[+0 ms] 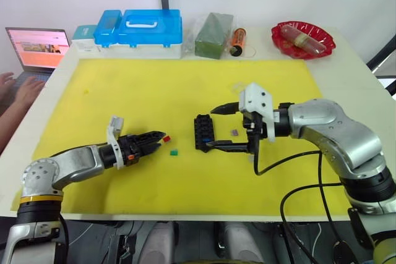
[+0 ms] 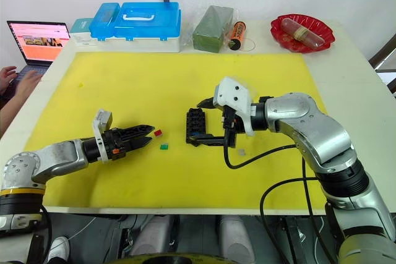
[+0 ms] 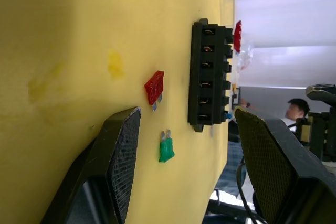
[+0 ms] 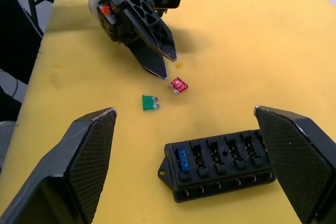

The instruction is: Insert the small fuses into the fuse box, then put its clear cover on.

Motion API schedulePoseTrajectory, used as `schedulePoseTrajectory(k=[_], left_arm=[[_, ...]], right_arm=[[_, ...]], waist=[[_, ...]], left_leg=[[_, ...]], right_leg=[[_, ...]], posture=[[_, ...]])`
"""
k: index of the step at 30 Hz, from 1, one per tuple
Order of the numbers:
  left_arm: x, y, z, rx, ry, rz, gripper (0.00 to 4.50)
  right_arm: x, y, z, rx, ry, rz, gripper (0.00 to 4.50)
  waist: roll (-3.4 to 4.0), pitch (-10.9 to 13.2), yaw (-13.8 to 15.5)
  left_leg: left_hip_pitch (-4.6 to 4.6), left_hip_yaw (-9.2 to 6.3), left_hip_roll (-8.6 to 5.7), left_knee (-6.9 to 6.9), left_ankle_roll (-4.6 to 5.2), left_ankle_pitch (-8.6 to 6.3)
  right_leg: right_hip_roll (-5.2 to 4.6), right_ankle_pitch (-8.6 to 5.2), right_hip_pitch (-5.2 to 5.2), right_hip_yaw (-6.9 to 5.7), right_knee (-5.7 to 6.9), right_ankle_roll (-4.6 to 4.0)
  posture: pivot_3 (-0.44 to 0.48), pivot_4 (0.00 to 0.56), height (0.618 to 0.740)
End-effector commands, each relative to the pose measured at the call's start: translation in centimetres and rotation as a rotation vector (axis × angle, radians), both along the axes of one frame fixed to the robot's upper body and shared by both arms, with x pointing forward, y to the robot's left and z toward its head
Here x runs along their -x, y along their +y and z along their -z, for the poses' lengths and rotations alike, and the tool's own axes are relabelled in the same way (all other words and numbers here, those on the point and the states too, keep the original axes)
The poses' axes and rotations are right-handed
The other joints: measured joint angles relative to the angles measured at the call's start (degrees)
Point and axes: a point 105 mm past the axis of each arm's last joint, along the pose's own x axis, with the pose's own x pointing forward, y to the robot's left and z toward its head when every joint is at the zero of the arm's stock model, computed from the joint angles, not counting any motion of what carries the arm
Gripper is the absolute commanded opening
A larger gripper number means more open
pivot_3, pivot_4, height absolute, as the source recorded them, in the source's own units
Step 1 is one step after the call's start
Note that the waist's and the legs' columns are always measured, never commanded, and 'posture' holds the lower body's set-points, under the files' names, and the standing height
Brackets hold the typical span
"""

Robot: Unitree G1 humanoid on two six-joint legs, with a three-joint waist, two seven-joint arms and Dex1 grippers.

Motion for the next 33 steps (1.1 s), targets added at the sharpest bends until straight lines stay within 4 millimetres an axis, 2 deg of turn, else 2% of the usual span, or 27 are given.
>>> schedulePoseTrajectory(k=[1, 14, 17, 21, 27, 30, 31, 33], left_arm=[[-0.3, -1.0, 0.0, -0.001, -0.002, -0.005, 3.01], [-0.9, -1.8, 0.5, -0.019, 0.008, -0.023, 3.01], [-0.9, -1.8, 0.6, -0.036, 0.007, -0.021, 2.38], [-0.6, -1.9, 1.1, -0.08, 0.01, 0.002, 0.97], [-0.6, -1.7, 2.3, -0.14, 0.029, 0.001, 0.97], [-0.6, -1.6, 2.5, -0.158, 0.027, 0.004, 0.38], [-0.6, -1.6, 2.6, -0.16, 0.027, 0.006, 0.05], [-0.6, -1.5, 2.7, -0.165, 0.025, 0.007, 0.02]], right_arm=[[0.2, 0.0, -1.2, 0.0, -0.061, -0.008, 4.5], [0.0, 0.0, -1.2, 0.015, -0.077, 0.001, 4.5], [0.0, 0.0, -1.2, 0.015, -0.078, 0.002, 4.5], [-0.1, -0.1, -1.1, 0.021, -0.084, 0.005, 4.5], [-0.1, -0.1, -1.2, 0.023, -0.09, 0.005, 4.5], [-0.1, -0.1, -1.2, 0.024, -0.092, 0.005, 4.5], [-0.1, -0.1, -1.2, 0.024, -0.093, 0.005, 4.5], [-0.1, -0.1, -1.3, 0.025, -0.095, 0.004, 4.5]], waist=[[0.01, 0.0, 0.0], [0.0, 0.0, 0.1], [0.0, 0.0, 0.1], [0.0, 0.0, 0.0], [0.0, 0.0, -0.1], [0.01, 0.0, -0.1], [0.02, 0.0, -0.1], [0.06, -0.1, -0.2]], left_leg=[[0.0, 0.0, 0.0, 0.0, 0.0, 0.0], [0.0, -0.02, -0.04, 0.0, -0.01, 0.01], [0.0, -0.02, -0.04, 0.0, -0.01, 0.01], [0.0, -0.02, -0.04, -0.01, -0.01, 0.01], [0.01, -0.02, -0.04, -0.02, -0.01, 0.01], [0.01, -0.02, -0.04, -0.03, -0.01, 0.01], [0.01, -0.01, -0.04, -0.03, -0.01, 0.01], [0.03, -0.01, -0.04, -0.05, -0.01, 0.01]], right_leg=[[0.0, 0.0, 0.0, 0.0, 0.0, 0.0], [0.0, 0.0, 0.04, -0.02, -0.04, -0.01], [0.0, 0.0, 0.04, -0.02, -0.05, -0.01], [0.01, -0.01, 0.04, -0.02, -0.05, -0.01], [0.02, -0.01, 0.04, -0.02, -0.06, -0.01], [0.03, -0.01, 0.04, -0.02, -0.06, -0.01], [0.03, -0.01, 0.04, -0.02, -0.06, -0.01], [0.04, -0.01, 0.04, -0.02, -0.06, -0.01]], posture=[[0.0, 0.15, 0.74], [0.0, 0.15, 0.74], [0.0, 0.15, 0.74], [0.0, 0.15, 0.74], [0.0, 0.15, 0.74], [0.0, 0.15, 0.74], [0.0, 0.15, 0.74], [0.0, 0.15, 0.74]])
